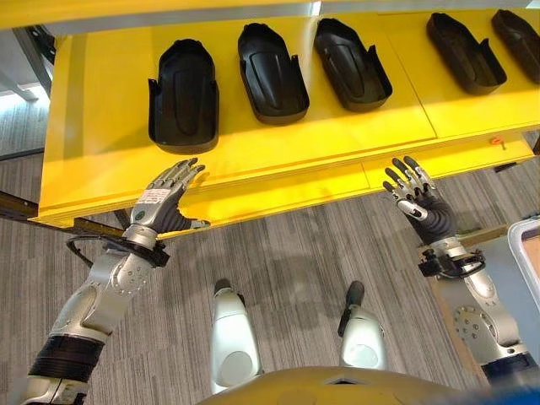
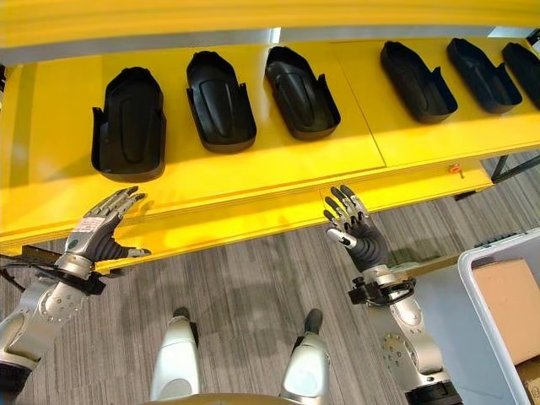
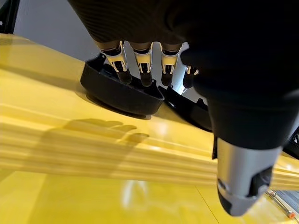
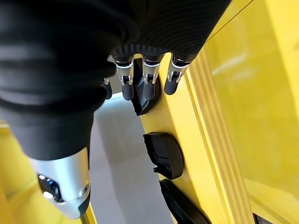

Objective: Move parts from the plastic box to the shelf.

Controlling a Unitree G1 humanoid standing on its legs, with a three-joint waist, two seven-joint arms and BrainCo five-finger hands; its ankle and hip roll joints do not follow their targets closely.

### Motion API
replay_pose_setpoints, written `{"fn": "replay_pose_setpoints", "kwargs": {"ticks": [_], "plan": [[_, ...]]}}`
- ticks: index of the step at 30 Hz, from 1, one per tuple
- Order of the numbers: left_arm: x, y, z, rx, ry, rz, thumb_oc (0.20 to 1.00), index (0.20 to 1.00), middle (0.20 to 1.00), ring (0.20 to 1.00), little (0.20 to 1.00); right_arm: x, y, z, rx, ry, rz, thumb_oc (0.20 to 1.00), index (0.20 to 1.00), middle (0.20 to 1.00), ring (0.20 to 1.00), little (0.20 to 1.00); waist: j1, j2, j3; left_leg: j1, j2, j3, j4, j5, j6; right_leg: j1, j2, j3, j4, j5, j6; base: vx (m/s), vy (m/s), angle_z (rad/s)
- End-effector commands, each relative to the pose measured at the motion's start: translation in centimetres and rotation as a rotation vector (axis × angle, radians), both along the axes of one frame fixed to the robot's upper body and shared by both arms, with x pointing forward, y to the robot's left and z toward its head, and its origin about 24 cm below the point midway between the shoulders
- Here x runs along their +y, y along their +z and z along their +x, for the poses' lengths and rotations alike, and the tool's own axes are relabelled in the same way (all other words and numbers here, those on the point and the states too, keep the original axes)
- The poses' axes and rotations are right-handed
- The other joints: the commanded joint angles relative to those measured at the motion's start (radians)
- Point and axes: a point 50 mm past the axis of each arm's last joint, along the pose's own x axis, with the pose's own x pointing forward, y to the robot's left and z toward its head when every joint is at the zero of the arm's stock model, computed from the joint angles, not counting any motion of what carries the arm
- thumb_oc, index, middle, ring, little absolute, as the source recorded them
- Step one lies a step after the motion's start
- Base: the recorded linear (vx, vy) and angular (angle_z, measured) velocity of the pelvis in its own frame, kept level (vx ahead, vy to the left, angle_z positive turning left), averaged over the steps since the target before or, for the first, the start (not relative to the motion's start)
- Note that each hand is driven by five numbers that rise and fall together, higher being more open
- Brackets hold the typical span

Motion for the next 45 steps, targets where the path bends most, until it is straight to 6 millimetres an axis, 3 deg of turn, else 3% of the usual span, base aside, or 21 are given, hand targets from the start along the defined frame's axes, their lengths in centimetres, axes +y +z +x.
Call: {"fn": "replay_pose_setpoints", "kwargs": {"ticks": [1, 14, 45], "plan": [[-0.4, 0.8, 0.4, -0.064, -0.018, 0.012, 1.0, 1.0, 1.0, 1.0, 1.0, -0.2, 2.6, 0.7, -0.134, -0.013, 0.026, 1.0, 1.0, 1.0, 1.0, 1.0, 0.01, 0.01, -0.003, 0.08, -0.019, 0.075, -0.139, 0.073, 0.065, -0.01, -0.01, 0.026, 0.19, -0.154, -0.031, 0.0, 0.0, 0.0], [0.3, -1.0, 1.2, 0.005, 0.047, -0.012, 1.0, 1.0, 1.0, 1.0, 1.0, -0.3, 2.7, 0.8, -0.133, -0.015, 0.036, 1.0, 1.0, 1.0, 1.0, 1.0, 0.001, 0.002, -0.008, 0.046, -0.016, 0.079, -0.112, 0.067, 0.066, -0.048, -0.005, 0.039, 0.21, -0.156, -0.035, 0.0, 0.005, -0.03], [0.7, -1.3, 3.5, -0.007, 0.141, -0.093, 1.0, 1.0, 1.0, 1.0, 1.0, 0.1, 1.9, 0.7, -0.083, 0.021, 0.047, 1.0, 1.0, 1.0, 1.0, 1.0, -0.021, -0.006, -0.028, 0.004, -0.017, 0.082, -0.065, 0.049, 0.068, -0.105, 0.001, 0.077, 0.246, -0.16, -0.045, 0.0, 0.003, -0.01]]}}
